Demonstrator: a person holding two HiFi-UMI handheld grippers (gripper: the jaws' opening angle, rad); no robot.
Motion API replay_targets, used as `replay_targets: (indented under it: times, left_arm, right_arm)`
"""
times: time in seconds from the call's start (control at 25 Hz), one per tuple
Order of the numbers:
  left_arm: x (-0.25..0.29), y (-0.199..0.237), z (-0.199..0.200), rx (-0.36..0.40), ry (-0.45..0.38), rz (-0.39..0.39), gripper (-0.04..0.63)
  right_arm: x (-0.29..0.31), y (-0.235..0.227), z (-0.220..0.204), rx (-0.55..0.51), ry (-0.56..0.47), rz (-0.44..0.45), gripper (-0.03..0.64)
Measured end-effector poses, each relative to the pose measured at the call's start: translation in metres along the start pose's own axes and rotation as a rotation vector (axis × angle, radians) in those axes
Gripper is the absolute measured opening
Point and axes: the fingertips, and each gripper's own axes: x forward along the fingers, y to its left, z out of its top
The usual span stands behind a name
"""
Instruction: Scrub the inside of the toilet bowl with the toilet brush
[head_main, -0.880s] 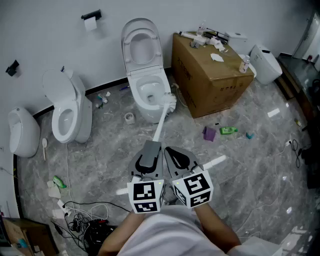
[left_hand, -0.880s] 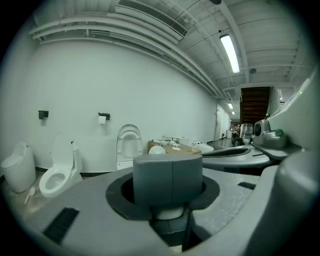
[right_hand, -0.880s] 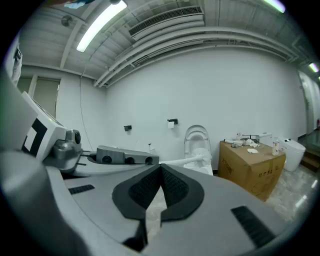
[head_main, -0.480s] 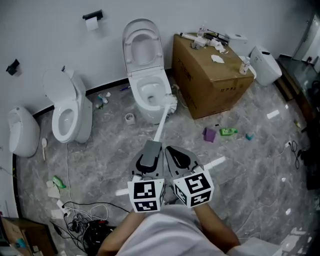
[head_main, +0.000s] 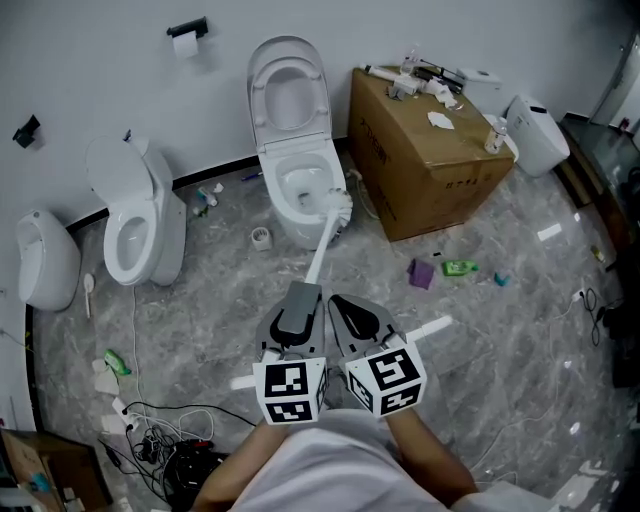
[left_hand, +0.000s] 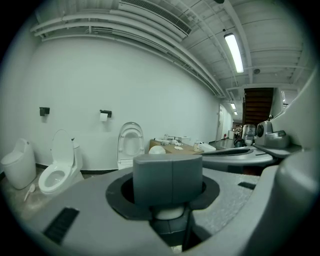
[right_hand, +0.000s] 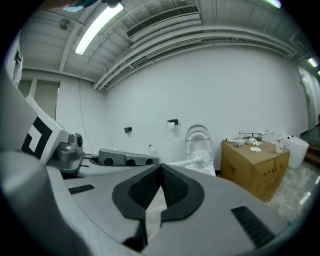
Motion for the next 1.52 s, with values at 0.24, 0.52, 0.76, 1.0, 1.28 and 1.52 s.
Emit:
replay_targets:
  times: [0.24, 0.52, 0.76, 1.0, 1.28, 1.52]
  left_arm:
    - [0.045, 0.003, 0.005, -0.001, 0.019, 0.028, 0.158]
    - [0.124, 0.011, 0.017, -0.025, 0.071, 0.087, 0.158]
    - [0.183, 0.012, 0.024, -0.033, 0.112, 0.134, 0.158]
    - [0.220, 0.013, 0.031, -0.023, 0.148, 0.192, 0.158]
    - [0.234, 0.030, 0.028, -0.037, 0.178, 0.236, 0.158]
    - [0.256, 0.047, 0.024, -0.059, 0.191, 0.238, 0.158]
  right_arm:
    - [0.030, -0.038, 0.002, 0.021, 0.010, 0.019, -0.003]
    - [0.081, -0.106, 0.013, 0.043, 0.047, 0.064, -0.003]
    - [0.118, -0.157, 0.019, 0.051, 0.086, 0.117, -0.003]
    - [0.143, -0.195, 0.027, 0.057, 0.096, 0.177, -0.003]
    - [0.165, -0.206, 0.030, 0.063, 0.098, 0.209, -0.003]
    - [0.190, -0.213, 0.027, 0.057, 0.124, 0.214, -0.003]
